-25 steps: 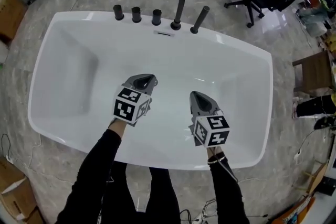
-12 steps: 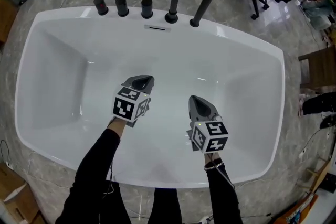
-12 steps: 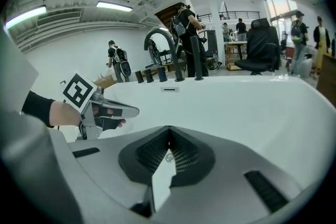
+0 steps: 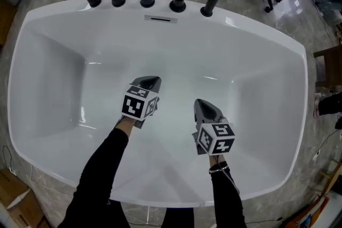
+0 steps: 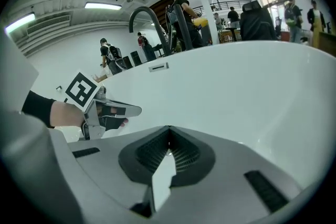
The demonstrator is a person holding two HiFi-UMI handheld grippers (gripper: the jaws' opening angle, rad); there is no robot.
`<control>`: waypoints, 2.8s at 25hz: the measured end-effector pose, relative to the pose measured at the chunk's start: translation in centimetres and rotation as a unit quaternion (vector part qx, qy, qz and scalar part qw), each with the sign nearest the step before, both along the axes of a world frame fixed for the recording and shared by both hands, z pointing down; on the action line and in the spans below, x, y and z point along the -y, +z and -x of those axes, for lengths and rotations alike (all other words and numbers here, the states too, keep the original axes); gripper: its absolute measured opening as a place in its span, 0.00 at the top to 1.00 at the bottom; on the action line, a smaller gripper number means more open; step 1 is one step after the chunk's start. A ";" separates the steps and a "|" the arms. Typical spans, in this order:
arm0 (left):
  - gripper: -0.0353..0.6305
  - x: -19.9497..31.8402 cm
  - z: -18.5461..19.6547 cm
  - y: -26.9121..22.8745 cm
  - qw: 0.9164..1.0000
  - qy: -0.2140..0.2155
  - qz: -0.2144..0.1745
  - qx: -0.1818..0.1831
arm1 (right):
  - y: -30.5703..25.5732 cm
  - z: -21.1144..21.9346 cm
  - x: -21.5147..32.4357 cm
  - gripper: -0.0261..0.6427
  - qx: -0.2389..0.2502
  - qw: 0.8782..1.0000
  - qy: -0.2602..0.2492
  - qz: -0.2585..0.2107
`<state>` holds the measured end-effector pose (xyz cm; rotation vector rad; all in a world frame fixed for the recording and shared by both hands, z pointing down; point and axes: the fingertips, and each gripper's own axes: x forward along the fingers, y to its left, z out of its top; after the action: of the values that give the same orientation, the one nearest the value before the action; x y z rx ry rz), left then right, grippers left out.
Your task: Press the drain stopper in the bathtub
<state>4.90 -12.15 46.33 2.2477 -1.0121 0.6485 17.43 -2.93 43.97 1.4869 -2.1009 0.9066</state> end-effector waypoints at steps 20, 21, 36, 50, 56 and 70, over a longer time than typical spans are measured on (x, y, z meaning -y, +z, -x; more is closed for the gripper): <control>0.94 0.1 1.3 19.2 0.997 -0.018 0.058 0.051 | 13.2 -1.6 0.8 0.96 -0.004 0.999 -0.005 0.041; 0.94 -0.1 1.3 19.9 0.997 -0.018 0.061 0.053 | 13.7 -1.5 0.8 0.96 -0.003 0.999 -0.007 0.043; 0.94 0.4 1.6 28.7 0.994 -0.038 0.080 0.061 | 19.8 -0.9 -0.1 0.96 0.029 0.997 0.001 0.071; 0.94 1.5 1.6 32.7 0.992 -0.021 0.093 0.080 | 22.0 0.9 -0.9 0.96 0.041 0.996 -0.006 0.075; 0.94 1.4 1.6 33.8 0.990 -0.004 0.095 0.107 | 21.8 0.9 -0.5 0.96 0.047 0.996 -0.005 0.071; 0.94 1.7 1.2 34.2 0.985 0.015 0.092 0.143 | 22.9 1.6 -0.4 0.96 0.047 0.995 -0.011 0.082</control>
<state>3.75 -13.83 80.55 2.0498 -1.0080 1.0578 15.87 -2.49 66.90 1.3604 -2.0478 1.1313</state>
